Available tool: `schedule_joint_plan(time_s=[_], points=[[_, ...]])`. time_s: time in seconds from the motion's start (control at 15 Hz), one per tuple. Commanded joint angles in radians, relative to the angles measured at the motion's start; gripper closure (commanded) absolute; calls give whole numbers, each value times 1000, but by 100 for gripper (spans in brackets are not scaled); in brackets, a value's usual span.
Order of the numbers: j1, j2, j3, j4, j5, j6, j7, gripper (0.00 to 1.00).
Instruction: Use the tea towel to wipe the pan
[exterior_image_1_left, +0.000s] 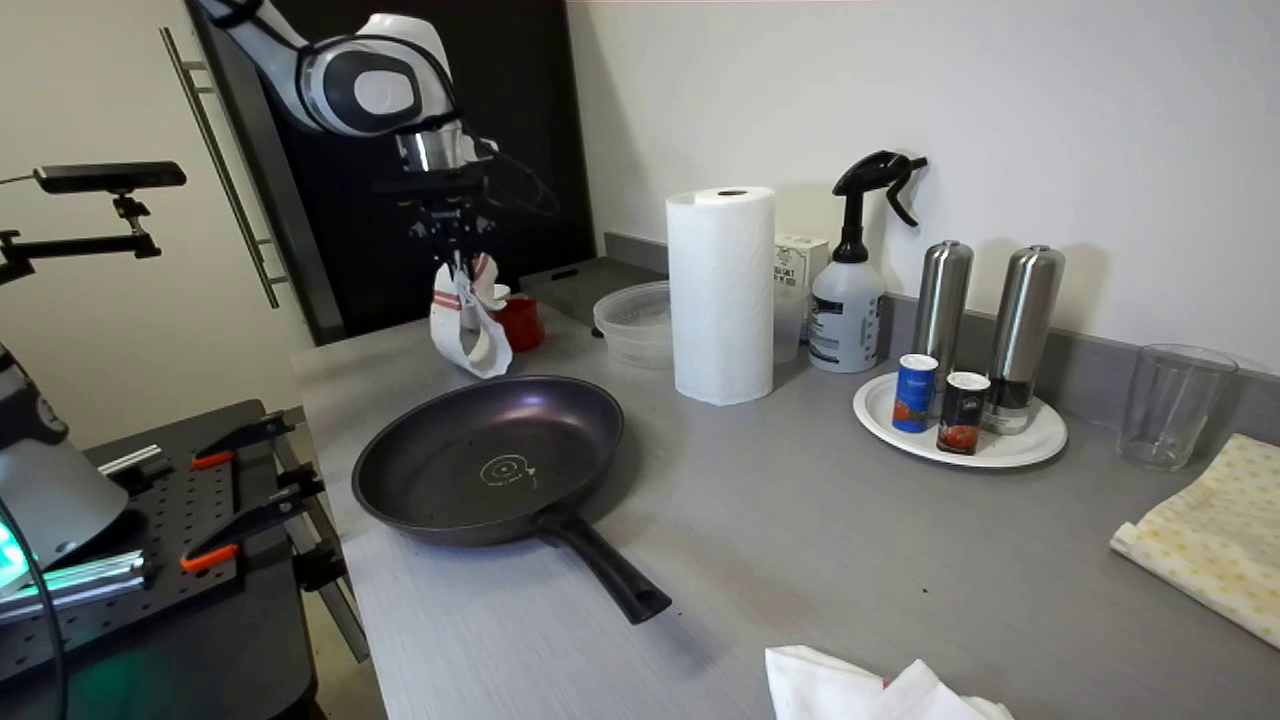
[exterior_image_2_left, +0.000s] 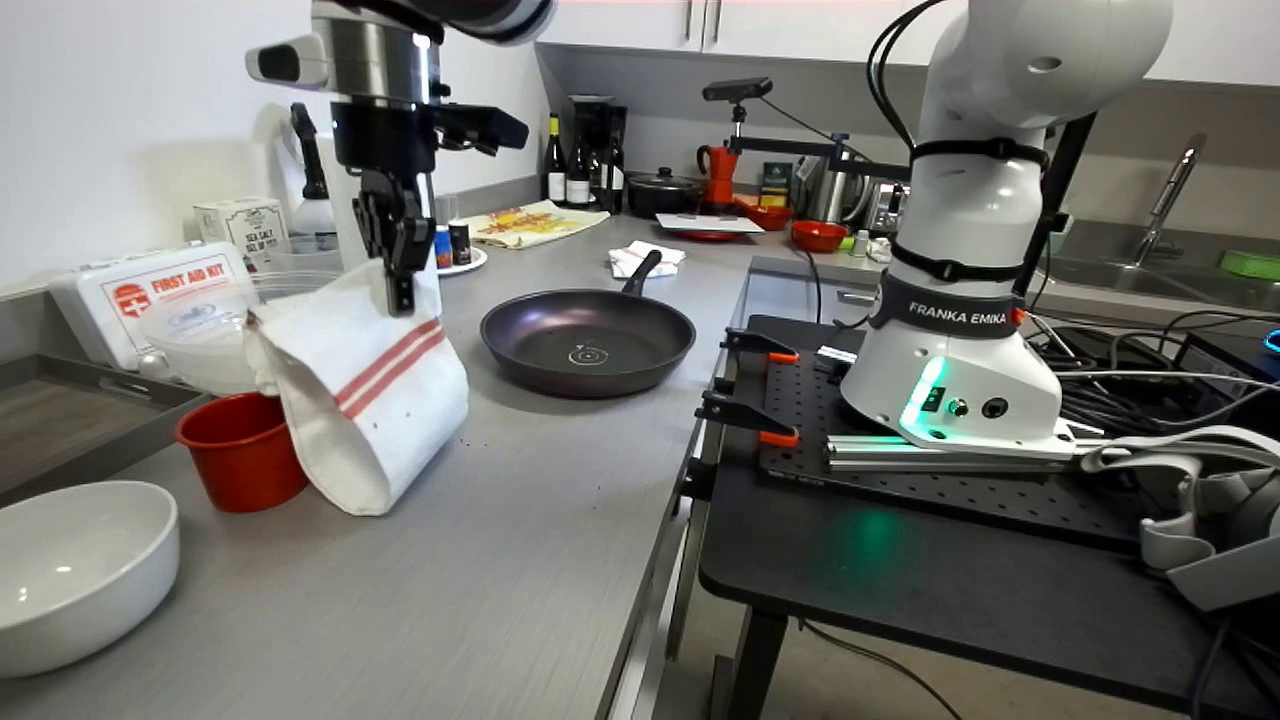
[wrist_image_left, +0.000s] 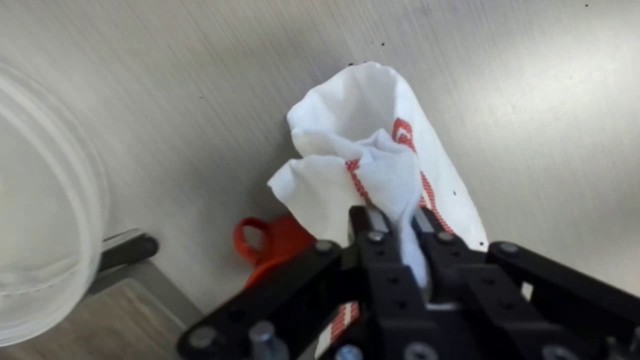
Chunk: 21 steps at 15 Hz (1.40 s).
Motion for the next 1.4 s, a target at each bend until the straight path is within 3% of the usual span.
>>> schedule_joint_plan(time_s=[0.0, 0.73, 1.33], points=[[-31, -108, -48, -33, 135, -30, -19, 97], [-72, -305, -297, -195, 370, -40, -12, 97], [-146, -385, -500, -311, 365, -27, 40, 97]])
